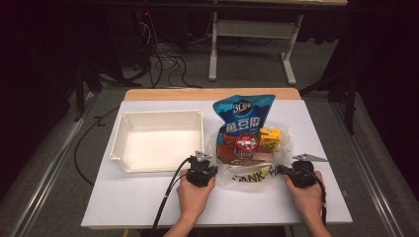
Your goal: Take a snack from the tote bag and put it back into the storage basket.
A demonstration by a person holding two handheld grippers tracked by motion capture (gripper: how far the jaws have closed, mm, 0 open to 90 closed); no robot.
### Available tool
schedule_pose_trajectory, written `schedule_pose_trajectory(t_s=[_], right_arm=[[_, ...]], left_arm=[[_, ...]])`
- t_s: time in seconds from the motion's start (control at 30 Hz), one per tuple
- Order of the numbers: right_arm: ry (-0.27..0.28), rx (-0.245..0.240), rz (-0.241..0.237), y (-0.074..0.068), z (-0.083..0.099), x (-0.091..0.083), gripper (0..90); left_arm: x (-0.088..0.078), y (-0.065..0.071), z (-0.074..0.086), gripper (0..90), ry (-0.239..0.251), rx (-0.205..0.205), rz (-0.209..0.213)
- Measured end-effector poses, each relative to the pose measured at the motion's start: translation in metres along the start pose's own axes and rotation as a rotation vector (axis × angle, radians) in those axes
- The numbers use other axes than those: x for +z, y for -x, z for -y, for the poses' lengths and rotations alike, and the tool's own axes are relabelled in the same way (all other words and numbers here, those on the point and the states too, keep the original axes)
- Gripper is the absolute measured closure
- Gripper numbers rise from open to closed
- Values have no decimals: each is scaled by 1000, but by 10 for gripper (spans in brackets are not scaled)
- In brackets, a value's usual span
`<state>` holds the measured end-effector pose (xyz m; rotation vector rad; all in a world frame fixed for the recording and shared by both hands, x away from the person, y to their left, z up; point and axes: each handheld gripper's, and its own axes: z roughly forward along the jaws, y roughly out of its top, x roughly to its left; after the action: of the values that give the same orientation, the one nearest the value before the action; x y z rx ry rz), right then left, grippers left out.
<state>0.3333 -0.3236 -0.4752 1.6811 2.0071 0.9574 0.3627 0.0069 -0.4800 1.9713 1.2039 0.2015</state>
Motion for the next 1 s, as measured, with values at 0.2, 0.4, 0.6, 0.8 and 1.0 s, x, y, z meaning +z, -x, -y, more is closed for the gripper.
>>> schedule_pose_trajectory(t_s=[0.2,0.4,0.6,0.8,1.0], right_arm=[[152,41,-39,-1,0,-30,831],[293,-19,-77,-35,-21,-44,406],[121,-43,-22,-33,-2,-9,839],[-9,-11,-57,-20,5,1,900],[89,-56,-21,-26,5,-22,511]], left_arm=[[-2,0,2,857,12,12,7],[0,8,3,839,14,52,-6],[-3,2,4,860,2,64,-4],[-4,-1,5,884,6,63,-9],[-8,-4,6,756,19,59,13]])
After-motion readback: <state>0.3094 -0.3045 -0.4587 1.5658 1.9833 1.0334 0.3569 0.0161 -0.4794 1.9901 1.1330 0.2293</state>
